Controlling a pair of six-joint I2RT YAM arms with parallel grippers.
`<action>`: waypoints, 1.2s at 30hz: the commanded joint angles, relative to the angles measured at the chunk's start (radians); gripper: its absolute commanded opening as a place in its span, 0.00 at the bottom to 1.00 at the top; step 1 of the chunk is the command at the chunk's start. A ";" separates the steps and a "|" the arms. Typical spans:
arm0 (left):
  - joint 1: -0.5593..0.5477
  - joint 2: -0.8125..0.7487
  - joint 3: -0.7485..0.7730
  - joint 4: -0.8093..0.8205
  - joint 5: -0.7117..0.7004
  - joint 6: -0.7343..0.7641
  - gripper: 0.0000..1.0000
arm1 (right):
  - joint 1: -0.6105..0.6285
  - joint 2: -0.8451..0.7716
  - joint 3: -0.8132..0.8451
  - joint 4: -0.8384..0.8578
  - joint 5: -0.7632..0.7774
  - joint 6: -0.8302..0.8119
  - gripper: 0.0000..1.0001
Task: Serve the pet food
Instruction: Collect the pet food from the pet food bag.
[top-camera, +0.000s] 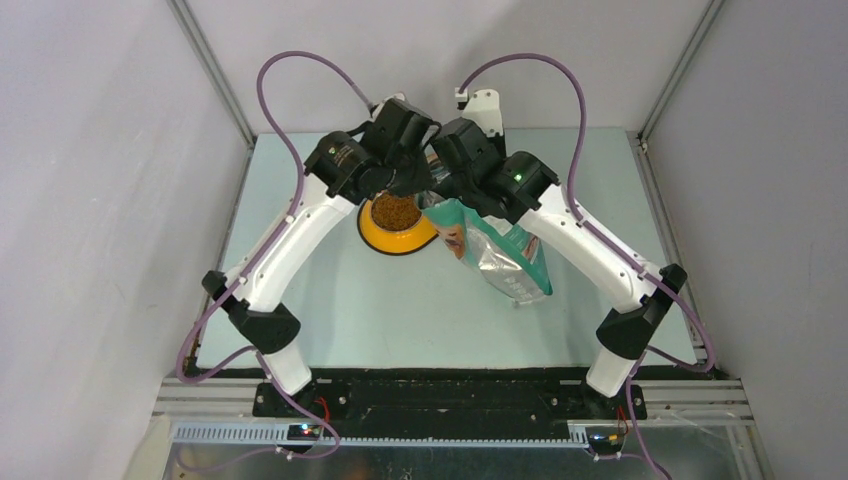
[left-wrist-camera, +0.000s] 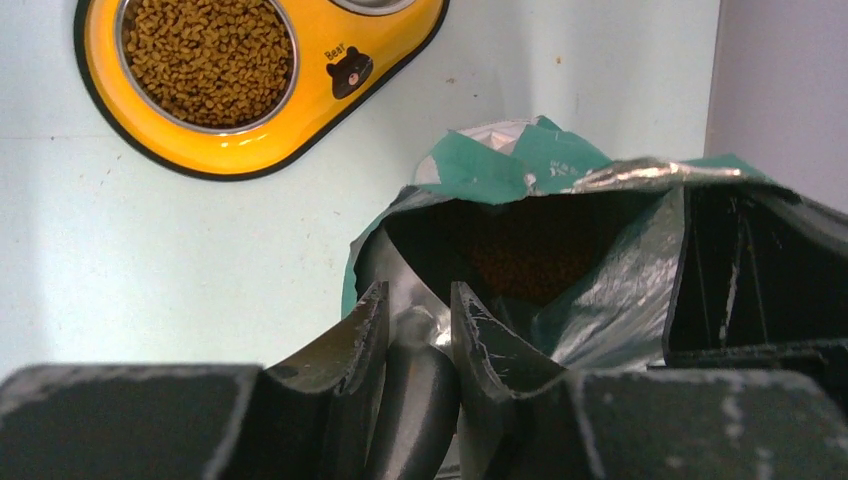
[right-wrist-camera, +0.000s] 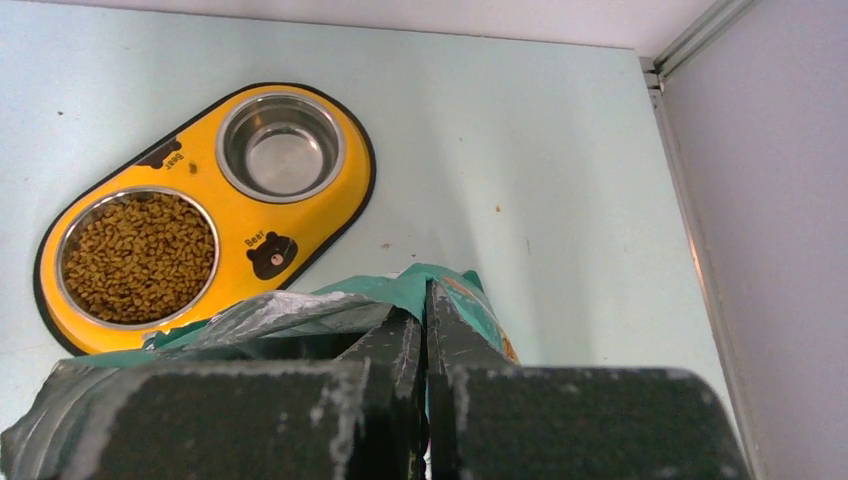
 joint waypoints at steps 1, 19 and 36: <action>-0.047 0.003 0.066 -0.250 -0.148 -0.006 0.00 | -0.039 -0.037 0.000 0.135 0.173 -0.008 0.00; -0.088 0.115 -0.217 0.045 -0.037 -0.016 0.00 | -0.129 -0.154 -0.215 0.205 0.007 0.087 0.00; -0.054 0.136 -0.607 0.595 0.342 0.013 0.00 | -0.223 -0.418 -0.612 0.483 -0.312 0.142 0.00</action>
